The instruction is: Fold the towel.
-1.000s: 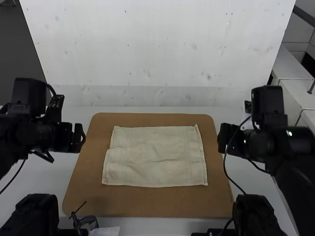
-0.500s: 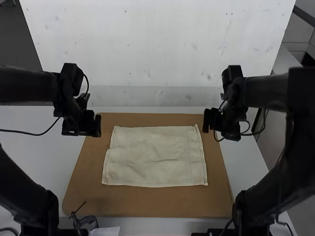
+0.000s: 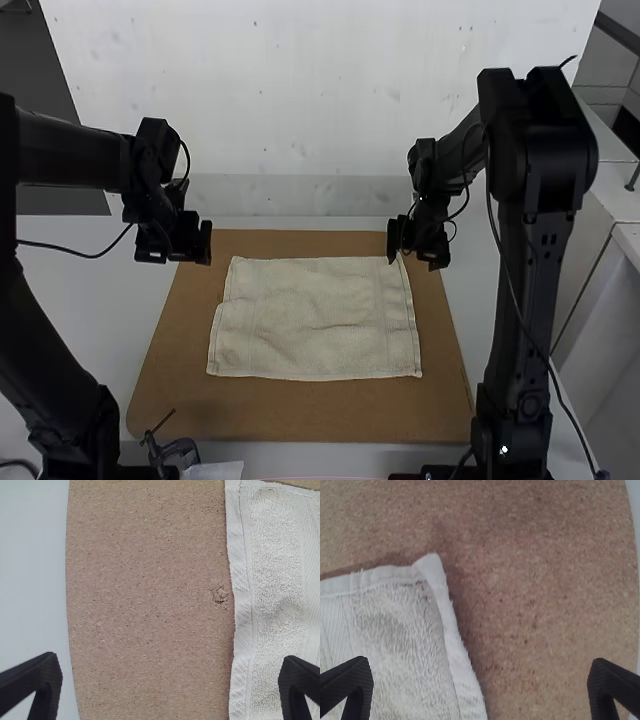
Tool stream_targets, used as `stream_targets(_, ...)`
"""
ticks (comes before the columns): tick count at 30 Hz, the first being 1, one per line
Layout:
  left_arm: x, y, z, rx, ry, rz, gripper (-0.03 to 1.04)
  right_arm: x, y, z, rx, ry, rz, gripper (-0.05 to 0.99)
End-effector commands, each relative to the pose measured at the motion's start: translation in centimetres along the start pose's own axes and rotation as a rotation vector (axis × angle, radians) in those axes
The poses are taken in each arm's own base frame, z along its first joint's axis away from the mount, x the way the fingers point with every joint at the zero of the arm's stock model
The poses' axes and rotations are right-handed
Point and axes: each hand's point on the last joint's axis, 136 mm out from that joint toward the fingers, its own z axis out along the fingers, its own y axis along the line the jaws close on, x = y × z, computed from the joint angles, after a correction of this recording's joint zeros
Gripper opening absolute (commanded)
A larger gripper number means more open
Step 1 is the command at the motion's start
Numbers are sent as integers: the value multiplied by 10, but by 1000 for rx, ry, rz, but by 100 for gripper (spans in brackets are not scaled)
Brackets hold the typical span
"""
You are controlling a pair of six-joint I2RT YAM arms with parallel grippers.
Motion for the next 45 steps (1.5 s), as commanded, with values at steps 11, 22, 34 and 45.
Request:
stream_targets(11, -16, 0, 15, -6, -15, -4, 97, -9, 28, 44, 19, 38, -26, 80)
stream_targets(22, -28, -4, 52, 8, 58, -28, 97, 5, 21, 59, 115, 85, -51, 10)
stream_targets(34, -59, -37, 96, 15, 117, 13, 97, 14, 18, 60, 130, 99, -58, 1)
stream_targets(45, -69, -45, 134, -7, 174, 8, 93, 20, 14, 62, 139, 108, -62, 1)
